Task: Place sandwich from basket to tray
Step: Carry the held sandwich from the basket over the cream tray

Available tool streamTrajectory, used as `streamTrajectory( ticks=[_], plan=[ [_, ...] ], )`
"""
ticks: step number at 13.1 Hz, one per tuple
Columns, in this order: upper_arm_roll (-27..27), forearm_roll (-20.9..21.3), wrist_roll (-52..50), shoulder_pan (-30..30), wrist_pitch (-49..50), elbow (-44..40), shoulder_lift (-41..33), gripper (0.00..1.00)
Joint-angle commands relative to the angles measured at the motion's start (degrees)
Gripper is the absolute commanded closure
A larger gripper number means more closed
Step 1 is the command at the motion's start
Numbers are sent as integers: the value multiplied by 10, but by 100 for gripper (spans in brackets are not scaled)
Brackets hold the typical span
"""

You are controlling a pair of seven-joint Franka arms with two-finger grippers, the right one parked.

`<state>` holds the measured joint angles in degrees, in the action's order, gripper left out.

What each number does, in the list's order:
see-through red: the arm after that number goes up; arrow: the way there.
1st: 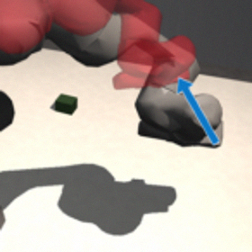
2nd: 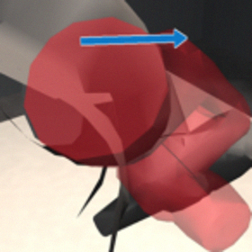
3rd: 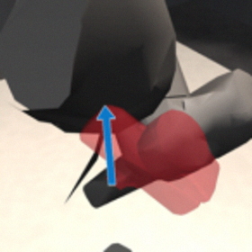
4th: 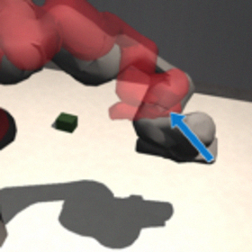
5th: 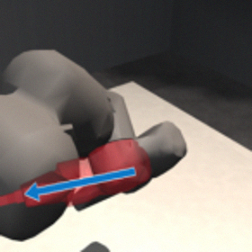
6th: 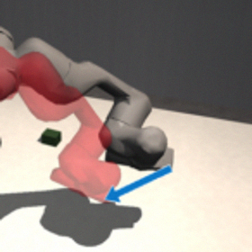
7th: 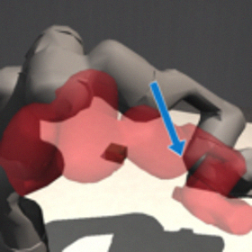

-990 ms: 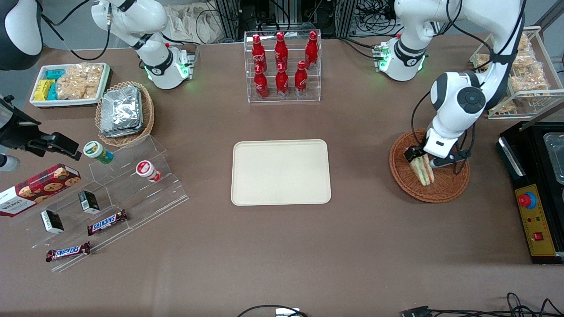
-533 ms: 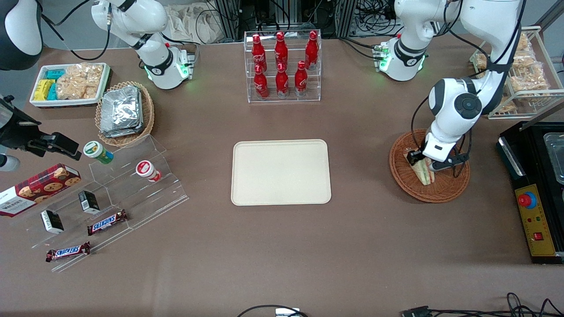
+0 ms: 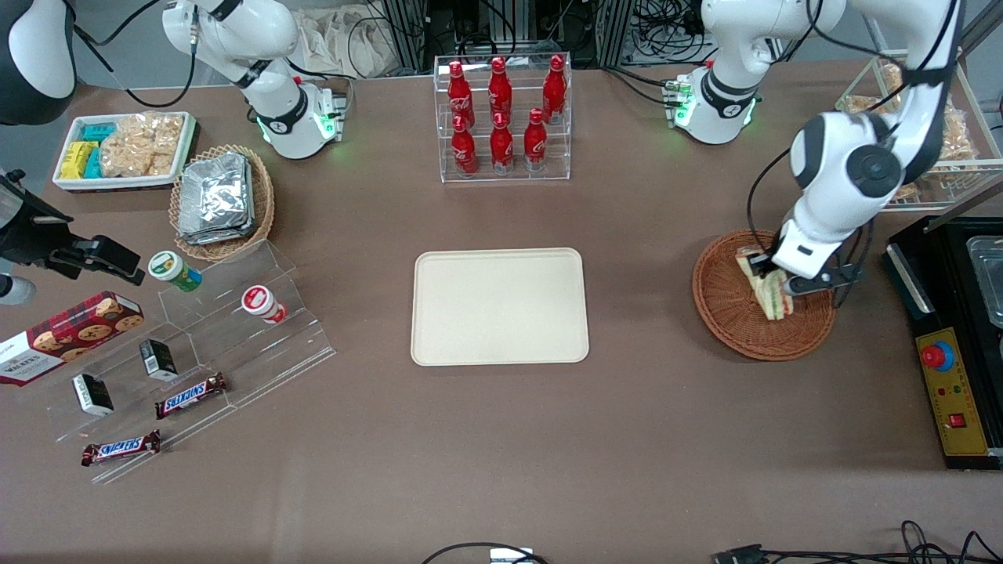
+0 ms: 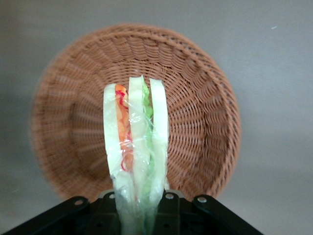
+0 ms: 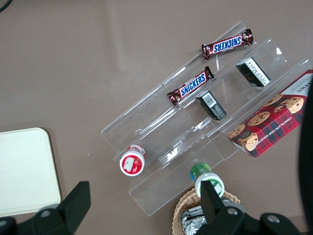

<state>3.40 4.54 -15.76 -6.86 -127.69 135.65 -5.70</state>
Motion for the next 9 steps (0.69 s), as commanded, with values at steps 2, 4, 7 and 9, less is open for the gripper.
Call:
streamTrajectory(
  ticks=[2,4,7,9],
  plan=[
    [1,9,30,-6,251,-203,-4,83],
    [-11,6,37,-9,363,-316,17,83],
    [-49,1,38,-9,479,-467,73,81],
    [-87,0,35,-9,493,-506,90,81]
  ],
)
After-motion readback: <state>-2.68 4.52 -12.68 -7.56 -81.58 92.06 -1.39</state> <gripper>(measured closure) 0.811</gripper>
